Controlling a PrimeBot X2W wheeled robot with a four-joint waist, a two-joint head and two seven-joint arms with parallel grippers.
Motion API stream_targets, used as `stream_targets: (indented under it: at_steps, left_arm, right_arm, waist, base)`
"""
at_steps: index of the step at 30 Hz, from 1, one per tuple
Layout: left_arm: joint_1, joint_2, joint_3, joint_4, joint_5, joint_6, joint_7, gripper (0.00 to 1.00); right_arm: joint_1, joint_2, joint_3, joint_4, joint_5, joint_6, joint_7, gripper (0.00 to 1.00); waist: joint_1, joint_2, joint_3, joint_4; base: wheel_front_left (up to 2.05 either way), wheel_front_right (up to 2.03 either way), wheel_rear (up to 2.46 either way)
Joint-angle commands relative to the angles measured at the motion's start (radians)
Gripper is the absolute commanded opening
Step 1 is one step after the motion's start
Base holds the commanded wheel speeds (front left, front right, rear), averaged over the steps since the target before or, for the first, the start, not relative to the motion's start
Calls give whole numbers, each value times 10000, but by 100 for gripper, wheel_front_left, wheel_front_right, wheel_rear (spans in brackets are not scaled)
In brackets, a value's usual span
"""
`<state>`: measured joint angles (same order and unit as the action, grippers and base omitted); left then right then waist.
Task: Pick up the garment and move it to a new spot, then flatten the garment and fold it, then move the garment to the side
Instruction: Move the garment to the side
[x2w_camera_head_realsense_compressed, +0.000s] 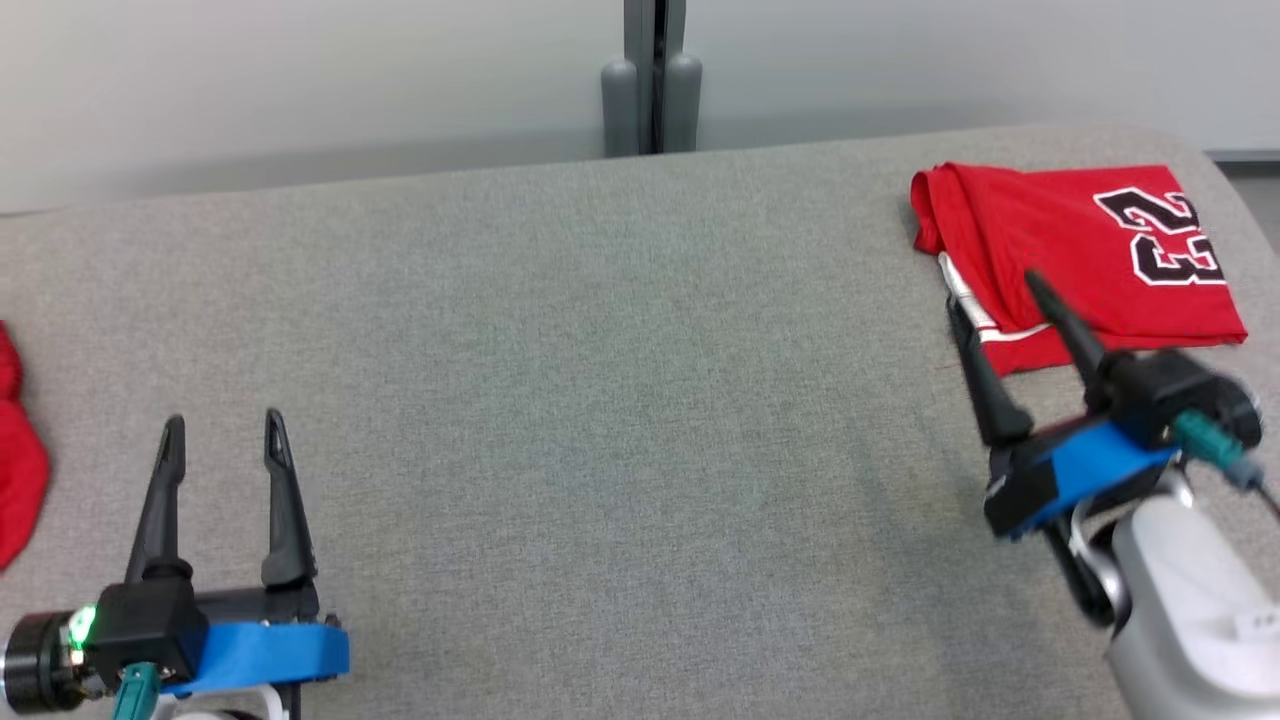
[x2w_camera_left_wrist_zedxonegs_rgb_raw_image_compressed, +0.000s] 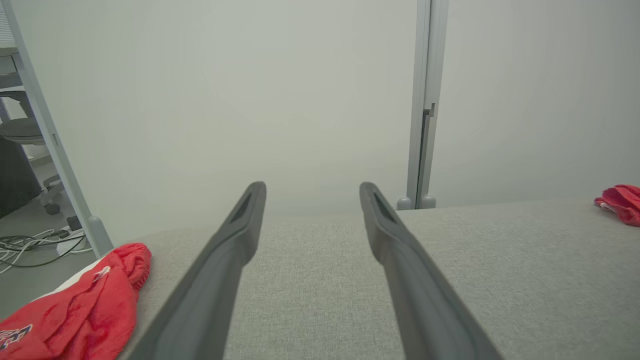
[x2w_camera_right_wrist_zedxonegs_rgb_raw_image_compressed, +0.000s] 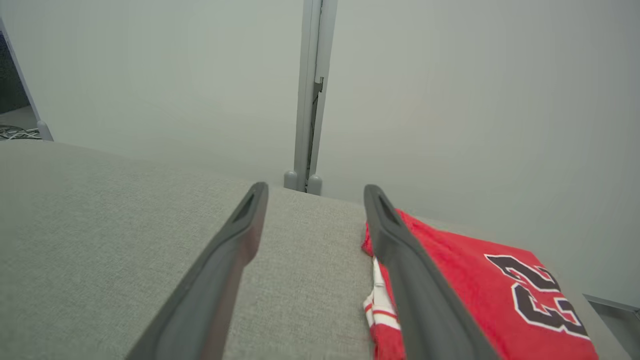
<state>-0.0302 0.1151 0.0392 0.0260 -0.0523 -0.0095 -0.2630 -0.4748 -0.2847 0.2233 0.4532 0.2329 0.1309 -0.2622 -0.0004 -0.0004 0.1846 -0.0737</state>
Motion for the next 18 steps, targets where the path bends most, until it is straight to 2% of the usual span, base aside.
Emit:
stream_targets:
  at_steps: [1,8,18]
  left_arm:
    - [94,-26,37,86,-50,-51,-22,100]
    - [417,-126,121,604,58,-209,-22,100]
    - [673,-143,150,1250,182,-385,-24,100]
  right_arm:
    - [291,65,-9,-118,70,-1,-36,100]
    - [1845,545,-403,-473,61,-1,-36,100]
    - [3219,1048,-1306,-1090,-296,-1,-36,100]
  waist:
    - [4,4,-101,-44]
    - [4,4,-561,21]
    - [4,4,-1112,219]
  base:
    - [0,0,0]
    - [0,0,0]
    - [0,0,0]
